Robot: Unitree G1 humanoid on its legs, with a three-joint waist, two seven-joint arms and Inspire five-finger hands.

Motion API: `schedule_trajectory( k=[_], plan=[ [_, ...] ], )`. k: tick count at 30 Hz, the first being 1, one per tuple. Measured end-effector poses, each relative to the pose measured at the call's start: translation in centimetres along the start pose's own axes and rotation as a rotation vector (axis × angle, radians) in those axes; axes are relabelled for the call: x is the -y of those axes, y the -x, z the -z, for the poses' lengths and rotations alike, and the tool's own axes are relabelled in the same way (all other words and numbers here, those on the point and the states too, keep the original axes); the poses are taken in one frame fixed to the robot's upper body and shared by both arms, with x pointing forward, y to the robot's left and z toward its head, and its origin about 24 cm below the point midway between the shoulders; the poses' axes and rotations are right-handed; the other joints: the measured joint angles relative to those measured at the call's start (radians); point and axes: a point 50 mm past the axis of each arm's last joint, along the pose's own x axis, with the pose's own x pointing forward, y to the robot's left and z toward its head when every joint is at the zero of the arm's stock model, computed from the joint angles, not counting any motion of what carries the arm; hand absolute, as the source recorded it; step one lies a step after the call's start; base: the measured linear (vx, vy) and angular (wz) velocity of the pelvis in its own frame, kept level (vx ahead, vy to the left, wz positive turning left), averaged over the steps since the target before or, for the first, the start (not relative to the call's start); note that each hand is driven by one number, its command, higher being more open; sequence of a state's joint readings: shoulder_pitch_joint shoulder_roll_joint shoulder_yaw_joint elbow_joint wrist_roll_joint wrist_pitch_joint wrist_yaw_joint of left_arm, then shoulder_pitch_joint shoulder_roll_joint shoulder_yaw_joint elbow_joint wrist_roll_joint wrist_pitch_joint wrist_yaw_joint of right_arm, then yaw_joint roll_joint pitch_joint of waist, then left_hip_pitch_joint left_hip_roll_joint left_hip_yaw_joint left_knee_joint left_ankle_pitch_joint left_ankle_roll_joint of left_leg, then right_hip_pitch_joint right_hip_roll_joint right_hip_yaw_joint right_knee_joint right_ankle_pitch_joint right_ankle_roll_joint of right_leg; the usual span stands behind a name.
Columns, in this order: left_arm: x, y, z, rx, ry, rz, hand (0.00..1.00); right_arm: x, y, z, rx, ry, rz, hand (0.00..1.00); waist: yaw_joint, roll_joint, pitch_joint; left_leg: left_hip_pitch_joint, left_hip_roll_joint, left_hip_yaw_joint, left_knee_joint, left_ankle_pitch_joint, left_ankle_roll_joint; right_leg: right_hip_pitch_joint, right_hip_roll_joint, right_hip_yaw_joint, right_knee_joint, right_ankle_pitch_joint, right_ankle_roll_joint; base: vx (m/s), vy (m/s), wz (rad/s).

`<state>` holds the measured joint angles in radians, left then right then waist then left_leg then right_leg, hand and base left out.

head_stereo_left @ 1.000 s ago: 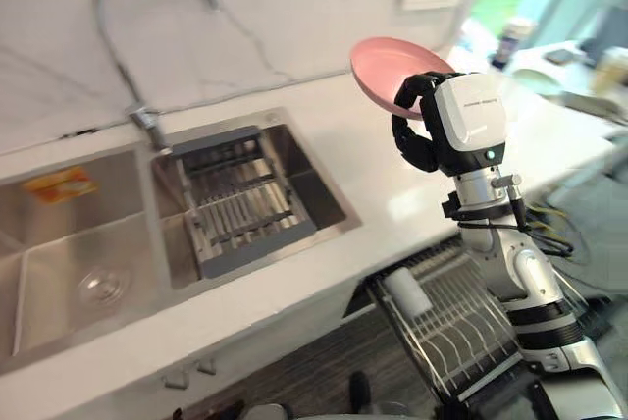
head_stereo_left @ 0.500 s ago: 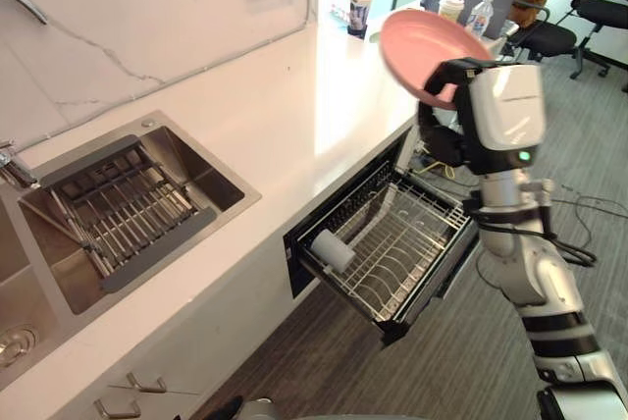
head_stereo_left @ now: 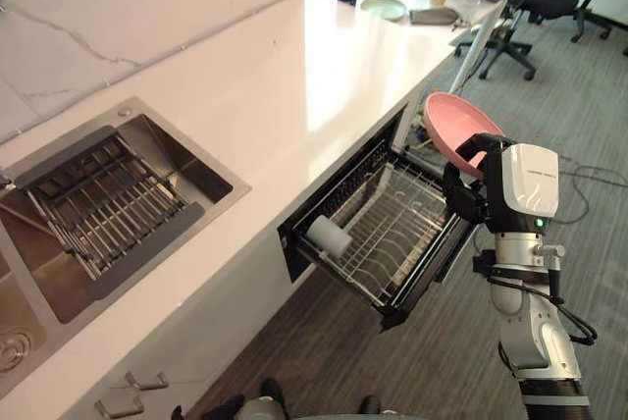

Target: Walk over to the sink, pick up the cup, carry it to the dishwasher, place the cup inside the dishwasher, then close the dishwasher door

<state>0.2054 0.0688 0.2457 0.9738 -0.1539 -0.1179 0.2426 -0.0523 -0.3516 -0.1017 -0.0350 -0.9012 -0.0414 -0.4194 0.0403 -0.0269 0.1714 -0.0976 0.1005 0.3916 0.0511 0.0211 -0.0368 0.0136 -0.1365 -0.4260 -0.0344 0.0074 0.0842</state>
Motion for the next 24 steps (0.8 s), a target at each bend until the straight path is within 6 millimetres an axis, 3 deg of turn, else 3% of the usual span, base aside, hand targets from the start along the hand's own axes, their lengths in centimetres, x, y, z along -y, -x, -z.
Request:
schedule_trajectory(
  k=[4,14,18,24],
  plan=[
    [1.3,-0.3,-2.1,0.074,-0.013,0.043,1.00,-1.6,-1.8,0.3,-0.070,-0.006,-0.019,0.00,0.001,0.022,0.075,-0.066,-0.012,-0.024,0.036,-0.002,0.015,-0.039,-0.010,-0.017,0.000,0.021,0.004,-0.07,0.054,0.15],
    [4.1,-0.3,-5.8,0.193,-0.005,0.130,1.00,-3.2,-6.8,-0.3,-0.070,0.013,-0.083,0.00,0.030,0.085,0.219,-0.190,-0.046,-0.088,0.070,0.015,0.062,-0.109,-0.040,-0.074,-0.001,0.048,0.015,-0.05,0.068,0.19],
    [4.7,-0.1,-6.4,0.218,-0.003,0.152,1.00,-4.0,-7.9,-0.3,-0.097,0.037,-0.135,0.00,0.056,0.100,0.239,-0.204,-0.056,-0.101,0.066,0.021,0.070,-0.117,-0.048,-0.086,0.000,0.050,0.017,-0.01,0.053,0.16],
    [5.4,0.1,-6.9,0.228,0.004,0.187,1.00,-5.0,-8.0,1.1,-0.212,0.055,-0.201,0.00,0.060,0.120,0.258,-0.208,-0.076,-0.153,0.039,0.049,0.070,-0.107,-0.055,-0.115,-0.001,0.049,0.018,0.00,0.047,0.21]
  ],
)
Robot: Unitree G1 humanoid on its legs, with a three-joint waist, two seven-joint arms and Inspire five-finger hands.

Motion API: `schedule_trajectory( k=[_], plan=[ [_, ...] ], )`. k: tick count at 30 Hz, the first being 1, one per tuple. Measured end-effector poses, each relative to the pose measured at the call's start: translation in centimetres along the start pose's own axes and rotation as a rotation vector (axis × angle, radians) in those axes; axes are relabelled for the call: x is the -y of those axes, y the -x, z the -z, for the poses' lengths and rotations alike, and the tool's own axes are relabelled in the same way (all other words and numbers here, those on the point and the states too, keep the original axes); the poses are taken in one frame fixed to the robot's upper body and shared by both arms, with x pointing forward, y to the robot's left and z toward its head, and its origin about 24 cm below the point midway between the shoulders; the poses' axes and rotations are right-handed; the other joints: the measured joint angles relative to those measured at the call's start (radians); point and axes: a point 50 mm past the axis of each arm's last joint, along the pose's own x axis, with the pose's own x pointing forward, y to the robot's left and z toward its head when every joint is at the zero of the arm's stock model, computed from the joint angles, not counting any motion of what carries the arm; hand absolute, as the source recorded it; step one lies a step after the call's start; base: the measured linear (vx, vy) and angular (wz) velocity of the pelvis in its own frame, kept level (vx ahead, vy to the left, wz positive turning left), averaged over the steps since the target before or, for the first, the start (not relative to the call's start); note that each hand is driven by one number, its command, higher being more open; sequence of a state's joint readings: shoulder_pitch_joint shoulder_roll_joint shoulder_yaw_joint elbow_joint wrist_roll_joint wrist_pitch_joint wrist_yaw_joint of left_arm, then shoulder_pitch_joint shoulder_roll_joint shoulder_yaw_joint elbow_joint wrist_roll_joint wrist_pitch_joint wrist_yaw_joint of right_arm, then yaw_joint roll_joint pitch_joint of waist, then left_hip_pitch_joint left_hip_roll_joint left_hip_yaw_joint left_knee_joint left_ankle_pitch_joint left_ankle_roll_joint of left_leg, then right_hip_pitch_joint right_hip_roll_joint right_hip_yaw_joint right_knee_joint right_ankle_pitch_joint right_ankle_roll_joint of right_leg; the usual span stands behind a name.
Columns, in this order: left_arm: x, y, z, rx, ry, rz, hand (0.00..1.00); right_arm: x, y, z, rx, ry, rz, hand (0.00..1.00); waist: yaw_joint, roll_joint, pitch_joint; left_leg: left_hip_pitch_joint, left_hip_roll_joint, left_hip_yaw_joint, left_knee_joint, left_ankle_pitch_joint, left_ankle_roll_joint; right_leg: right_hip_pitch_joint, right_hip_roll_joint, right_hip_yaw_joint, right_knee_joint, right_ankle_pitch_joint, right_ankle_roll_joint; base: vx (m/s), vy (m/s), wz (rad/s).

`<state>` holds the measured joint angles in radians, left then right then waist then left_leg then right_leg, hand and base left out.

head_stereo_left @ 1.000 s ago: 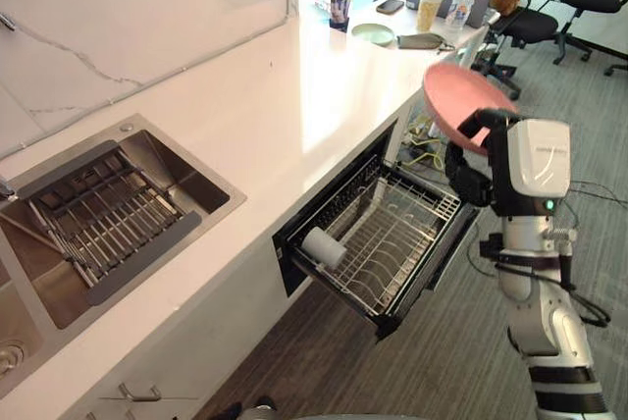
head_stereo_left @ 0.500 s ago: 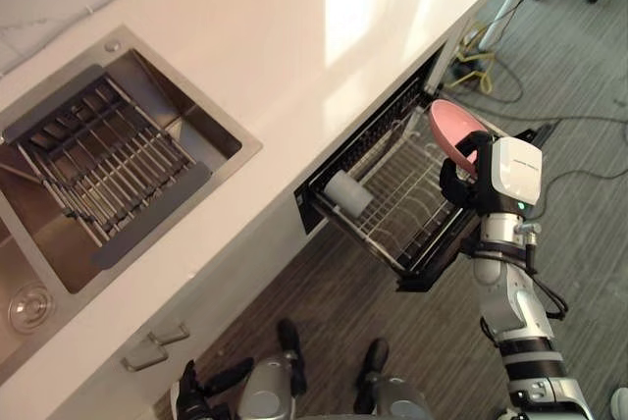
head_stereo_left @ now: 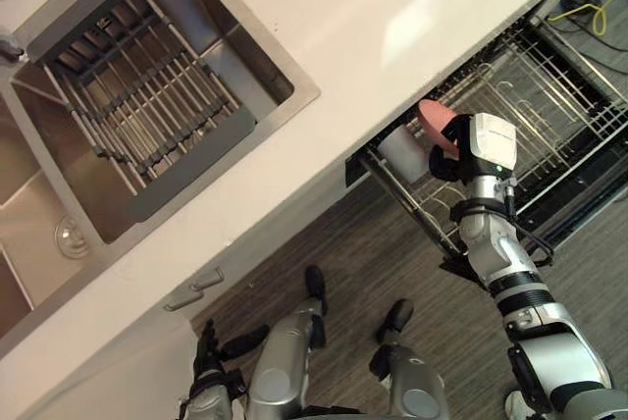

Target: Walk over to the sink, pick up the cup, carry it to the dishwasher, place the cup inside the dishwasher, then close the dishwasher door

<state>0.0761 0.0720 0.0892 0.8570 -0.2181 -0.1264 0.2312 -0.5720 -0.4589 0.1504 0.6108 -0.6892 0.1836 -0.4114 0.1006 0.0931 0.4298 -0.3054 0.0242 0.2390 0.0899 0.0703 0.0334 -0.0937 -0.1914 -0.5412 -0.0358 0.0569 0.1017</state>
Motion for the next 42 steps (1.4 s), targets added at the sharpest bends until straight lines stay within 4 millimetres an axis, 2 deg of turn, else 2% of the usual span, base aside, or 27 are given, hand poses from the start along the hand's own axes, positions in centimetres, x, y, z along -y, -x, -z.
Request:
schedule_trajectory(
  k=[2,3,8,11,13,16,18,21,23,25,28,30,31,34,35,37,39,42],
  plan=[
    [0.0,0.0,-0.1,-0.001,0.002,0.004,1.00,-0.2,0.0,0.5,-0.032,0.014,-0.004,0.00,-0.005,0.001,0.001,0.001,-0.003,-0.010,-0.014,0.015,0.001,0.000,0.000,-0.009,0.001,0.001,0.001,-0.04,0.041,0.13],
    [0.1,-0.1,-0.2,-0.004,0.018,0.009,1.00,-0.1,0.0,0.8,-0.050,0.014,0.002,1.00,-0.006,0.001,0.001,0.002,-0.004,-0.014,-0.022,0.023,-0.002,-0.001,0.000,-0.011,0.002,0.001,0.002,-0.07,0.038,0.07],
    [0.4,-0.2,-0.5,0.000,0.034,0.028,1.00,-0.7,0.5,1.8,-0.153,-0.087,0.006,1.00,-0.005,0.001,0.001,0.041,-0.008,-0.025,-0.091,0.074,-0.012,0.000,-0.002,-0.012,0.022,0.001,0.001,-0.08,0.045,0.03],
    [0.6,-0.2,-0.7,0.001,0.033,0.034,1.00,-1.0,1.6,3.1,-0.239,-0.180,0.018,1.00,-0.006,0.002,0.000,0.068,-0.010,-0.026,-0.137,0.099,-0.016,0.003,-0.006,-0.010,0.031,0.000,0.001,-0.07,0.070,-0.01],
    [0.6,-0.2,-0.6,-0.004,0.032,0.034,1.00,-0.7,2.6,3.4,-0.263,-0.268,0.045,1.00,-0.011,0.001,0.000,0.082,-0.011,-0.023,-0.158,0.108,-0.015,0.005,-0.006,-0.006,0.033,0.000,0.002,-0.02,0.048,-0.04],
    [0.4,-0.1,-0.4,-0.017,0.030,0.024,1.00,0.6,3.7,2.8,-0.229,-0.379,0.105,1.00,-0.041,-0.002,-0.008,0.095,-0.013,-0.019,-0.165,0.113,-0.010,0.011,-0.008,0.000,0.035,0.002,0.004,0.02,0.035,-0.05],
    [0.3,-0.1,-0.1,-0.032,0.028,0.020,1.00,1.3,4.3,2.4,-0.178,-0.416,0.131,1.00,-0.055,-0.011,-0.034,0.109,-0.013,-0.007,-0.174,0.113,-0.010,0.015,-0.004,0.012,0.034,0.003,0.006,0.06,0.004,-0.13],
    [0.0,0.1,0.4,-0.049,0.027,0.010,1.00,2.2,4.9,2.5,-0.132,-0.421,0.167,1.00,-0.071,-0.041,-0.090,0.130,-0.012,-0.006,-0.174,0.110,-0.015,0.035,-0.001,0.018,0.027,0.002,0.008,0.06,-0.009,-0.06],
    [-0.1,0.2,0.7,-0.057,0.027,0.008,1.00,3.0,5.3,3.5,-0.150,-0.437,0.215,1.00,-0.072,-0.058,-0.113,0.154,-0.012,-0.006,-0.174,0.107,-0.019,0.059,0.000,0.020,0.020,0.001,0.010,0.02,-0.006,-0.02],
    [-0.5,0.5,1.5,-0.078,0.027,-0.004,1.00,4.3,5.8,5.6,-0.215,-0.478,0.323,1.00,-0.076,-0.069,-0.146,0.167,-0.012,-0.004,-0.175,0.104,-0.020,0.067,0.000,0.024,0.020,-0.002,0.012,0.00,0.000,0.00],
    [-1.4,0.9,2.5,-0.108,0.047,-0.050,1.00,5.3,6.9,8.5,-0.356,-0.559,0.446,1.00,-0.092,-0.072,-0.177,0.182,-0.012,0.002,-0.176,0.100,-0.024,0.077,-0.002,0.033,0.022,-0.007,0.017,-0.02,0.013,-0.05],
    [-1.9,1.2,3.0,-0.123,0.051,-0.073,1.00,5.2,7.8,10.3,-0.453,-0.618,0.474,1.00,-0.096,-0.071,-0.193,0.189,-0.010,0.011,-0.177,0.098,-0.026,0.078,-0.003,0.043,0.021,-0.008,0.017,-0.02,0.011,-0.14],
    [-2.0,1.2,3.1,-0.127,0.052,-0.078,1.00,5.0,8.0,10.9,-0.487,-0.636,0.473,0.00,-0.100,-0.072,-0.194,0.193,-0.010,0.012,-0.177,0.097,-0.026,0.081,-0.003,0.045,0.022,-0.009,0.017,-0.02,0.010,-0.10],
    [-2.5,1.4,3.8,-0.153,0.060,-0.096,1.00,2.9,10.2,13.4,-0.661,-0.669,0.411,0.00,-0.117,-0.071,-0.215,0.198,-0.007,0.013,-0.181,0.097,-0.027,0.088,-0.003,0.047,0.020,-0.012,0.011,-0.01,0.003,-0.01],
    [-2.4,1.5,3.9,-0.158,0.060,-0.096,1.00,1.1,12.1,14.7,-0.767,-0.696,0.349,0.00,-0.119,-0.070,-0.220,0.204,-0.006,0.013,-0.181,0.095,-0.029,0.091,-0.002,0.047,0.018,-0.013,0.010,0.00,0.000,0.00],
    [-2.4,1.5,3.9,-0.158,0.063,-0.095,1.00,-0.2,13.4,15.3,-0.836,-0.719,0.309,0.00,-0.120,-0.069,-0.221,0.203,-0.006,0.013,-0.181,0.095,-0.029,0.091,-0.001,0.047,0.018,-0.013,0.010,0.00,0.000,0.00],
    [-2.3,1.5,4.0,-0.164,0.072,-0.096,1.00,-2.4,15.5,15.9,-0.955,-0.777,0.250,0.00,-0.121,-0.067,-0.222,0.202,-0.007,0.011,-0.181,0.094,-0.028,0.095,-0.001,0.046,0.019,-0.013,0.011,0.04,-0.001,0.02],
    [-2.2,1.6,4.2,-0.177,0.084,-0.094,1.00,-4.6,17.5,15.8,-1.033,-0.812,0.156,0.00,-0.121,-0.061,-0.226,0.198,-0.011,0.000,-0.181,0.094,-0.028,0.097,-0.004,0.034,0.020,-0.012,0.012,0.05,0.007,0.12]
  ],
)
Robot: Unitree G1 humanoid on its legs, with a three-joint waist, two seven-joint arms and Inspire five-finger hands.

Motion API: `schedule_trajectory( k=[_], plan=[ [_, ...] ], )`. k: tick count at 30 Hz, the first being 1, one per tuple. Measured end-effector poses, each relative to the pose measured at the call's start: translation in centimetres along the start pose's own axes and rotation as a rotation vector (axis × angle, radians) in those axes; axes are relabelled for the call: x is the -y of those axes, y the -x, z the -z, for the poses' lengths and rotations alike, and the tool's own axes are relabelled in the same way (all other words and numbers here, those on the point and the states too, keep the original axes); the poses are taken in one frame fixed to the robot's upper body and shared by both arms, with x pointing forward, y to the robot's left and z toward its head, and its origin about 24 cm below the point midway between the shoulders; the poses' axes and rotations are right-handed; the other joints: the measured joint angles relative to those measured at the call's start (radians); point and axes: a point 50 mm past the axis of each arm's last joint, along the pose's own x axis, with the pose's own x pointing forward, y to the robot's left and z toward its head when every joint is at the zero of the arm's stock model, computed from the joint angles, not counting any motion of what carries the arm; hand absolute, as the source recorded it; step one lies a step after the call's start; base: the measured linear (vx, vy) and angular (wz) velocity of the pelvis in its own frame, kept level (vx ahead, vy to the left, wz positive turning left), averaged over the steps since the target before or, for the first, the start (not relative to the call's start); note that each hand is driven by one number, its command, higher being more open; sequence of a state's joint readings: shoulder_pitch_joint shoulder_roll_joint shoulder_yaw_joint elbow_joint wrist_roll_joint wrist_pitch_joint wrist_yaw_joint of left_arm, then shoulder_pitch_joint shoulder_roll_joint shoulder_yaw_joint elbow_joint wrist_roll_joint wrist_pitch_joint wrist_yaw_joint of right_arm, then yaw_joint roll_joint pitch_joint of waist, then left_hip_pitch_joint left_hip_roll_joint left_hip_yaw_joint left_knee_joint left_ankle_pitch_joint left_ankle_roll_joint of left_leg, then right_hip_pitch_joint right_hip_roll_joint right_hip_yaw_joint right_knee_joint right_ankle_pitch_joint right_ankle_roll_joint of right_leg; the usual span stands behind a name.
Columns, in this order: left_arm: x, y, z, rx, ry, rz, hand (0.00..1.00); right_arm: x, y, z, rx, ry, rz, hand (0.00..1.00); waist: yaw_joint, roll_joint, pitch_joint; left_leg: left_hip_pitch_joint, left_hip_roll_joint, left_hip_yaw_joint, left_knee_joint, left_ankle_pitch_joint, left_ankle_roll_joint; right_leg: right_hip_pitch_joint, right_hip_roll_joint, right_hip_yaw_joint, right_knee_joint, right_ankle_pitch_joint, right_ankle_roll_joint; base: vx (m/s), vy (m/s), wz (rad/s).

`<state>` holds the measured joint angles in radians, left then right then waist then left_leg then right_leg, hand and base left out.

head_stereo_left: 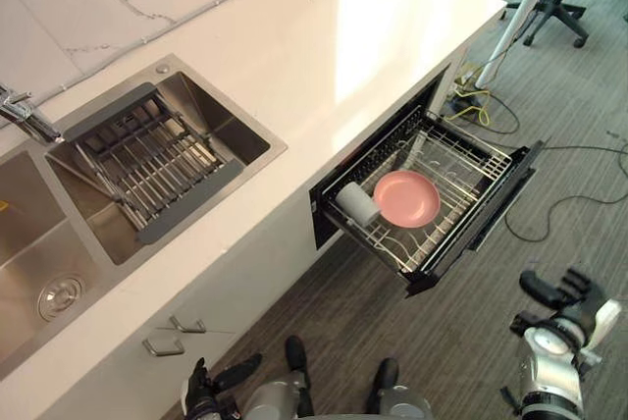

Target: Walk over to the sink, pick up the cup, carry it to the dishwasher, place the cup inside the dishwasher, then close the dishwasher door

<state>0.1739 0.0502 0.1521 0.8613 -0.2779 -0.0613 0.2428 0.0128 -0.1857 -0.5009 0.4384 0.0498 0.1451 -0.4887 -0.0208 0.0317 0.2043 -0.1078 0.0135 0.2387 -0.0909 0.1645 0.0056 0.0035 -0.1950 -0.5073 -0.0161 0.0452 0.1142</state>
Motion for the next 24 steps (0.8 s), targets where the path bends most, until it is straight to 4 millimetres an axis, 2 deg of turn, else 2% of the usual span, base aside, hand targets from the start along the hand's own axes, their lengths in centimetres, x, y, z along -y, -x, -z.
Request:
schedule_trajectory(
  k=[3,5,7,8,10,13,14,16,19,24],
  plan=[
    [0.0,0.0,0.1,-0.012,0.014,-0.001,1.00,-1.2,0.2,1.2,-0.041,0.039,-0.072,0.00,0.001,0.001,0.000,-0.001,-0.006,-0.028,0.000,0.001,0.001,0.013,-0.002,-0.027,0.002,-0.001,0.001,0.03,0.008,0.25],
    [0.1,0.0,0.1,-0.014,0.014,0.001,1.00,-2.4,0.2,1.1,-0.037,0.061,-0.118,0.00,0.005,0.002,0.000,-0.007,-0.010,-0.047,0.000,0.001,0.001,0.014,-0.004,-0.044,0.002,-0.004,0.003,0.02,0.011,0.26],
    [0.1,0.0,0.0,-0.014,0.013,0.003,1.00,-4.9,0.1,-0.4,-0.004,0.077,-0.180,0.00,0.010,0.007,0.002,-0.020,-0.016,-0.067,0.000,0.004,0.003,0.014,-0.006,-0.062,0.002,-0.006,0.005,0.03,0.019,0.22],
    [0.2,-0.1,0.0,-0.014,0.013,0.005,1.00,-5.5,0.0,-0.9,0.007,0.081,-0.192,0.00,0.012,0.009,0.004,-0.024,-0.019,-0.074,0.000,0.005,0.004,0.014,-0.008,-0.069,0.003,-0.006,0.006,0.02,0.021,0.30],
    [0.3,-0.1,-0.2,-0.011,0.013,0.010,1.00,-5.2,-1.2,-1.5,0.007,0.141,-0.160,0.00,0.035,0.021,0.013,-0.038,-0.031,-0.110,0.000,0.012,0.012,0.014,-0.015,-0.100,0.010,-0.012,0.012,0.03,0.027,0.39],
    [0.4,-0.1,-0.3,-0.010,0.013,0.011,1.00,-5.6,-2.1,-3.2,0.028,0.164,-0.137,0.00,0.036,0.038,0.042,-0.050,-0.043,-0.143,0.004,0.023,0.017,0.016,-0.023,-0.135,0.030,-0.021,0.018,0.03,0.033,0.43],
    [0.4,-0.1,-0.3,-0.010,0.014,0.015,1.00,-5.7,-2.6,-4.3,0.043,0.180,-0.128,0.00,0.038,0.050,0.059,-0.060,-0.051,-0.169,0.004,0.032,0.021,0.017,-0.031,-0.162,0.041,-0.026,0.022,0.00,0.035,0.44],
    [0.5,-0.1,-0.3,-0.010,0.014,0.020,1.00,-5.9,-2.8,-4.9,0.053,0.190,-0.129,0.00,0.045,0.058,0.073,-0.061,-0.056,-0.184,0.004,0.035,0.019,0.019,-0.036,-0.177,0.054,-0.033,0.025,-0.02,0.026,0.39],
    [0.9,0.0,-0.1,-0.016,0.021,0.031,1.00,-6.0,-3.3,-6.5,0.086,0.187,-0.110,0.00,0.065,0.083,0.091,-0.072,-0.071,-0.233,0.004,0.037,0.014,0.017,-0.065,-0.226,0.120,-0.072,0.032,-0.05,0.019,0.53],
    [1.4,0.1,0.2,-0.029,0.030,0.053,1.00,-6.5,-4.0,-11.1,0.160,0.158,-0.094,0.00,0.115,0.114,0.114,-0.076,-0.108,-0.315,0.005,0.052,0.012,-0.006,-0.155,-0.290,0.319,-0.184,0.034,-0.04,-0.039,0.48]
  ],
)
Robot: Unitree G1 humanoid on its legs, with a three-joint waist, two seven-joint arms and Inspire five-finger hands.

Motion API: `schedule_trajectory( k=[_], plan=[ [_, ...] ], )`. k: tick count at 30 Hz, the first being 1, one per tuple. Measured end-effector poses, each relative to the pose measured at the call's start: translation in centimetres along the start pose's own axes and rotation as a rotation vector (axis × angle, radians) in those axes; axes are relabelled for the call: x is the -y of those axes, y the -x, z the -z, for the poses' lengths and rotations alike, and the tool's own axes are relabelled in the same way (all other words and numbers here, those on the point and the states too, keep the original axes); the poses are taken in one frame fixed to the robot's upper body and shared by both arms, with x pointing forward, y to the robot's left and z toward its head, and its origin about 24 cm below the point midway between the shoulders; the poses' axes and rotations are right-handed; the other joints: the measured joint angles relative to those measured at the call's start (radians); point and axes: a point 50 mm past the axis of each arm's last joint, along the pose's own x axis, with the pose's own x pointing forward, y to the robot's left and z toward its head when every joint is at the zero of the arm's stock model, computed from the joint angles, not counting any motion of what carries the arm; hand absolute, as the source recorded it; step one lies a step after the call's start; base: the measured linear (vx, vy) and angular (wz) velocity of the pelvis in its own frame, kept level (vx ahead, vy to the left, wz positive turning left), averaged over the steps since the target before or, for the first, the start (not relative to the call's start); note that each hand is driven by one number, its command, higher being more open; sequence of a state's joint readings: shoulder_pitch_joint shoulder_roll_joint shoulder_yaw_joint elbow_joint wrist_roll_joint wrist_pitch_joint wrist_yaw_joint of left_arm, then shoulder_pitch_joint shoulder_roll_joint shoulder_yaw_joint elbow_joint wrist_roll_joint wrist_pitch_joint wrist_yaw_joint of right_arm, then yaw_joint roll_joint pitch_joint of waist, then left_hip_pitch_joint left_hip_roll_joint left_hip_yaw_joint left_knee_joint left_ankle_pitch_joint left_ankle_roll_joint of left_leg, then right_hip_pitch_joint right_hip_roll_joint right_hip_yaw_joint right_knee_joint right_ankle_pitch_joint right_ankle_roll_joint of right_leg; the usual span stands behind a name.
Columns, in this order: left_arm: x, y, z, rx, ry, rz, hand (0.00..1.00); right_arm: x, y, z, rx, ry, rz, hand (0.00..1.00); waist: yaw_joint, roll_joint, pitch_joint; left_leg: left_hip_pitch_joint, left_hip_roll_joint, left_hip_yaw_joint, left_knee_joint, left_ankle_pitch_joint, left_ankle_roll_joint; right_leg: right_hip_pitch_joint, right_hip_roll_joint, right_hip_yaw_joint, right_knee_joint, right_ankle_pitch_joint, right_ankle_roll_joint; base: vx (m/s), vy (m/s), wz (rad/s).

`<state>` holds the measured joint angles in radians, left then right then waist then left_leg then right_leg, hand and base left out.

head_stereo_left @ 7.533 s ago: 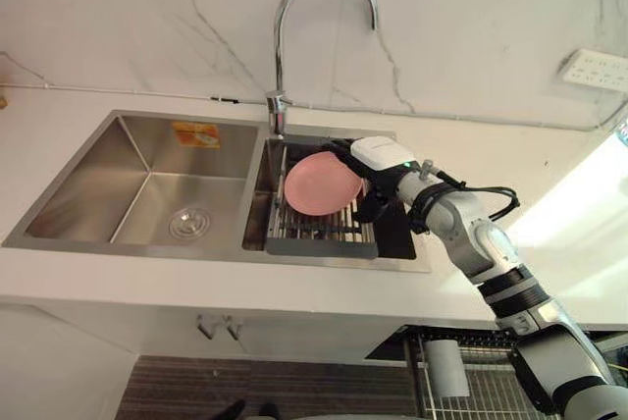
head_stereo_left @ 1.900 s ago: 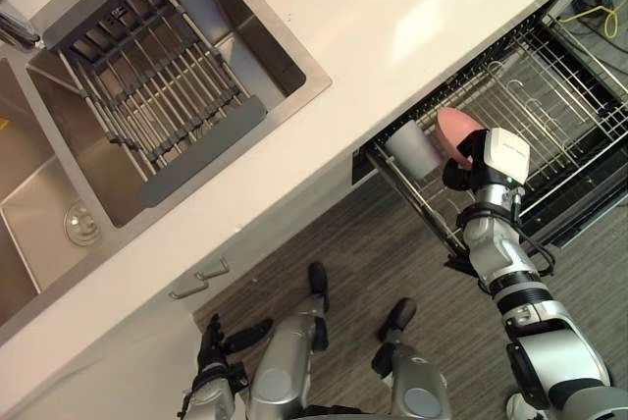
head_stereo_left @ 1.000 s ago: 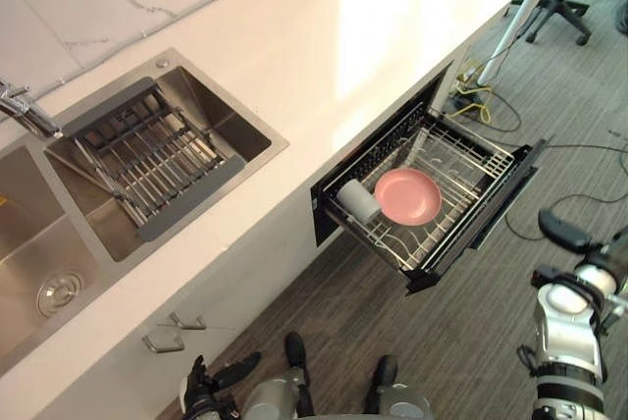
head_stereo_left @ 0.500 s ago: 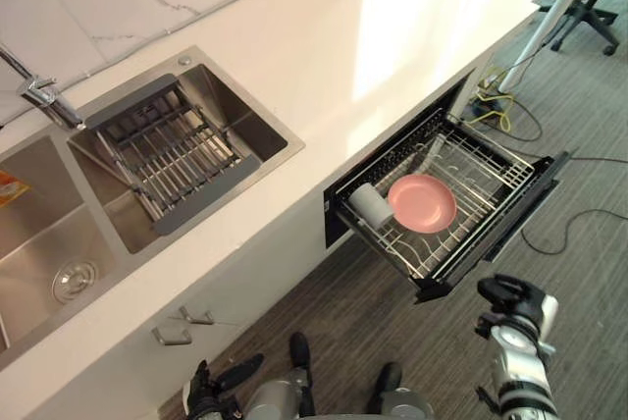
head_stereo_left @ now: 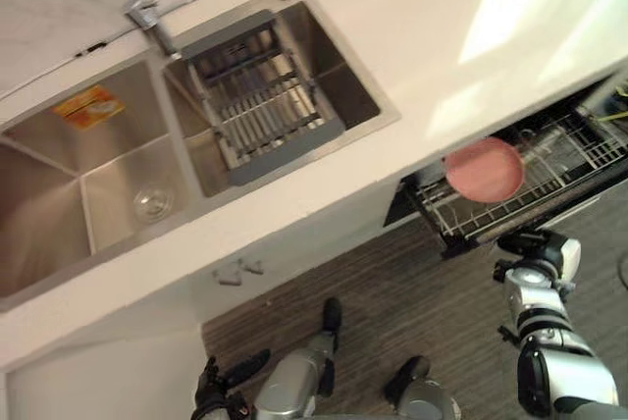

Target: Walk over to the sink, pick up the cup, carry it to the dishwasher, place the cup inside the dishwasher, then close the dishwasher door

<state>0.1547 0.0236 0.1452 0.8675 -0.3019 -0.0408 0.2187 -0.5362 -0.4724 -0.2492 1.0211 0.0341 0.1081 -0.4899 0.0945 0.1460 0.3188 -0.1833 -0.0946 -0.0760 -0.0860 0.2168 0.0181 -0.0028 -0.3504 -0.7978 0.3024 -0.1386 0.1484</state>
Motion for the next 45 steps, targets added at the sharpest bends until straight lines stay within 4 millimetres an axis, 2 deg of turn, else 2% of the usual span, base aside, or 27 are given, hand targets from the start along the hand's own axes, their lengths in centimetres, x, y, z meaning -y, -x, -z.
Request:
schedule_trajectory(
  k=[3,5,6,9,14,16,18,19,21,22,23,24,25,26,28,32,34,35,36,37,38,39,40,41,42,44,45],
  plan=[
    [0.0,0.0,0.1,-0.009,0.031,-0.001,1.00,0.1,-0.6,-3.3,0.056,-0.020,0.006,0.00,0.026,0.019,0.009,-0.001,-0.013,-0.032,0.000,0.012,0.004,-0.001,-0.035,-0.033,0.079,-0.048,0.005,0.00,-0.124,0.40],
    [-0.1,0.1,0.3,-0.014,0.032,-0.005,1.00,-0.1,-0.7,-5.2,0.099,-0.025,-0.006,0.00,0.037,0.020,0.010,-0.001,-0.016,-0.052,0.000,0.023,0.006,0.001,-0.048,-0.051,0.112,-0.074,0.001,0.02,-0.140,0.32],
    [-0.1,0.1,0.5,-0.018,0.027,-0.003,1.00,-0.2,-0.7,-6.3,0.119,-0.037,-0.014,1.00,0.047,0.021,0.010,-0.001,-0.015,-0.056,0.000,0.024,0.004,0.001,-0.051,-0.056,0.126,-0.087,0.000,0.03,-0.144,0.17],
    [0.2,0.3,1.0,-0.031,0.024,0.008,1.00,-0.1,-0.8,-7.4,0.128,-0.042,-0.020,1.00,0.072,0.022,0.008,0.001,-0.008,-0.062,0.001,0.027,-0.005,0.008,-0.046,-0.067,0.135,-0.105,-0.007,0.04,-0.149,0.11],
    [0.4,0.5,1.5,-0.042,0.026,0.016,1.00,-1.7,-0.2,-7.0,0.105,-0.103,-0.121,1.00,0.069,0.023,0.008,0.031,0.018,-0.045,0.000,0.022,-0.019,0.037,-0.009,-0.049,0.092,-0.104,-0.012,0.00,-0.100,-0.12],
    [0.4,0.5,1.5,-0.038,0.022,0.019,1.00,-2.6,0.4,-6.3,0.118,-0.172,-0.183,1.00,0.069,0.022,0.007,0.039,0.039,-0.029,0.000,0.013,-0.030,0.038,0.015,-0.032,0.073,-0.095,-0.021,-0.06,-0.081,-0.35],
    [0.3,0.5,1.8,-0.050,0.018,0.025,1.00,-4.3,2.0,-4.0,0.100,-0.291,-0.311,1.00,0.064,0.016,-0.004,0.050,0.062,0.001,0.000,0.007,-0.039,0.039,0.047,-0.001,0.035,-0.077,-0.028,-0.08,-0.075,-0.46],
    [0.1,0.5,2.0,-0.056,0.017,0.023,1.00,-4.9,2.9,-2.5,0.068,-0.354,-0.353,1.00,0.061,0.009,-0.012,0.053,0.070,0.011,0.000,0.003,-0.045,0.039,0.058,0.009,0.019,-0.070,-0.030,-0.06,-0.053,-0.41],
    [-0.6,0.5,2.3,-0.067,0.013,0.009,1.00,-6.3,5.4,3.1,-0.066,-0.466,-0.425,1.00,0.049,-0.018,-0.037,0.062,0.083,0.041,-0.001,-0.007,-0.058,0.040,0.076,0.037,-0.010,-0.057,-0.033,-0.04,-0.049,-0.40],
    [-0.9,0.5,2.3,-0.069,0.011,0.005,1.00,-6.5,6.2,4.9,-0.112,-0.471,-0.435,1.00,0.045,-0.028,-0.043,0.065,0.086,0.048,-0.001,-0.010,-0.062,0.040,0.080,0.045,-0.016,-0.054,-0.034,-0.02,-0.041,-0.34],
    [-1.3,0.5,2.3,-0.071,0.012,-0.004,1.00,-6.8,7.6,7.9,-0.194,-0.465,-0.453,1.00,0.035,-0.039,-0.052,0.070,0.090,0.059,-0.002,-0.014,-0.068,0.042,0.085,0.055,-0.027,-0.050,-0.035,-0.02,-0.043,-0.28],
    [-1.8,0.4,2.4,-0.076,0.014,-0.017,1.00,-6.8,9.4,11.8,-0.309,-0.438,-0.466,1.00,0.017,-0.057,-0.061,0.073,0.093,0.065,-0.005,-0.018,-0.073,0.046,0.092,0.061,-0.043,-0.043,-0.034,-0.03,-0.060,-0.30],
    [-2.2,0.3,2.3,-0.081,0.013,-0.027,1.00,-6.4,11.3,15.7,-0.435,-0.401,-0.471,1.00,-0.001,-0.072,-0.068,0.075,0.097,0.074,-0.006,-0.022,-0.076,0.046,0.098,0.069,-0.054,-0.038,-0.035,-0.02,-0.050,-0.25],
    [-2.4,0.3,2.3,-0.083,0.010,-0.031,1.00,-6.1,12.2,17.4,-0.498,-0.379,-0.473,1.00,-0.006,-0.079,-0.070,0.077,0.099,0.082,-0.006,-0.024,-0.076,0.046,0.102,0.077,-0.060,-0.034,-0.037,-0.03,-0.051,-0.32],
    [-2.7,0.1,2.0,-0.080,0.010,-0.022,1.00,-4.0,15.0,22.7,-0.686,-0.320,-0.457,1.00,-0.013,-0.100,-0.079,0.082,0.106,0.104,-0.007,-0.030,-0.071,0.047,0.116,0.095,-0.093,-0.016,-0.037,-0.03,-0.031,-0.33],
    [-3.0,-0.3,1.6,-0.082,-0.004,-0.010,1.00,-2.7,15.2,24.0,-0.727,-0.313,-0.498,1.00,-0.030,-0.135,-0.097,0.098,0.102,0.110,-0.007,-0.040,-0.059,0.067,0.120,0.094,-0.116,-0.003,-0.034,-0.04,0.001,-0.03],
    [-3.5,-0.4,1.3,-0.090,-0.018,-0.001,1.00,-2.9,16.0,24.6,-0.787,-0.324,-0.518,1.00,-0.030,-0.164,-0.105,0.113,0.083,0.107,-0.007,-0.052,-0.040,0.088,0.103,0.077,-0.105,-0.020,-0.012,-0.01,0.018,0.20],
    [-3.5,-0.5,1.2,-0.091,-0.019,0.001,1.00,-2.9,16.2,24.8,-0.802,-0.338,-0.513,1.00,-0.031,-0.169,-0.104,0.120,0.076,0.111,-0.007,-0.061,-0.028,0.098,0.093,0.069,-0.098,-0.026,-0.004,0.02,0.055,0.43],
    [-3.7,-0.5,1.2,-0.095,-0.026,0.004,1.00,-2.6,16.4,25.1,-0.820,-0.362,-0.487,1.00,-0.032,-0.189,-0.105,0.129,0.052,0.119,-0.006,-0.081,-0.002,0.112,0.059,0.050,-0.076,-0.040,0.016,0.03,0.074,0.48],
    [-3.9,-0.5,1.2,-0.098,-0.030,0.002,1.00,-2.4,16.7,25.4,-0.839,-0.375,-0.473,1.00,-0.032,-0.198,-0.111,0.133,0.036,0.131,0.001,-0.092,0.005,0.119,0.036,0.041,-0.059,-0.047,0.029,0.08,0.144,0.59],
    [-3.8,-0.4,1.4,-0.104,-0.026,0.005,1.00,-1.6,16.6,25.8,-0.850,-0.382,-0.441,1.00,-0.033,-0.203,-0.115,0.138,0.019,0.162,0.025,-0.115,0.032,0.117,-0.019,0.056,0.048,-0.049,0.029,0.10,0.176,0.47],
    [-3.8,-0.4,1.8,-0.119,-0.025,0.004,1.00,-1.3,15.8,25.4,-0.818,-0.373,-0.438,1.00,-0.037,-0.196,-0.117,0.148,-0.002,0.144,0.043,-0.138,0.065,0.064,-0.058,0.167,0.191,-0.025,-0.026,0.12,0.197,0.46],
    [-3.8,-0.3,2.0,-0.125,-0.027,0.003,1.00,-1.4,15.5,25.1,-0.805,-0.375,-0.444,1.00,-0.050,-0.192,-0.119,0.157,0.000,0.129,0.043,-0.142,0.071,0.028,-0.061,0.244,0.266,0.010,-0.081,0.17,0.176,0.72],
    [-3.9,-0.5,1.7,-0.127,-0.034,0.003,1.00,-2.1,15.5,24.6,-0.782,-0.390,-0.459,1.00,-0.075,-0.174,-0.120,0.177,0.028,0.074,0.046,-0.151,0.087,-0.038,0.010,0.397,0.313,-0.044,-0.083,0.21,0.121,0.85],
    [-3.8,-0.6,1.5,-0.131,-0.030,0.003,1.00,-2.5,15.9,24.6,-0.776,-0.396,-0.469,1.00,-0.080,-0.178,-0.122,0.186,0.038,0.046,0.040,-0.154,0.091,-0.061,0.063,0.437,0.295,-0.074,-0.079,0.18,0.067,0.88],
    [-3.9,-0.6,1.6,-0.151,-0.020,-0.005,1.00,-2.9,16.6,24.8,-0.779,-0.389,-0.479,1.00,-0.082,-0.179,-0.122,0.223,0.047,0.011,0.018,-0.155,0.093,-0.082,0.140,0.489,0.221,-0.084,-0.079,0.18,0.008,0.63],
    [-3.9,-0.6,1.9,-0.176,-0.007,-0.016,1.00,-3.0,17.4,25.2,-0.783,-0.371,-0.486,1.00,-0.083,-0.178,-0.123,0.261,0.045,-0.011,0.002,-0.162,0.092,-0.103,0.199,0.543,0.133,-0.082,-0.076,0.25,-0.007,0.56]
  ],
)
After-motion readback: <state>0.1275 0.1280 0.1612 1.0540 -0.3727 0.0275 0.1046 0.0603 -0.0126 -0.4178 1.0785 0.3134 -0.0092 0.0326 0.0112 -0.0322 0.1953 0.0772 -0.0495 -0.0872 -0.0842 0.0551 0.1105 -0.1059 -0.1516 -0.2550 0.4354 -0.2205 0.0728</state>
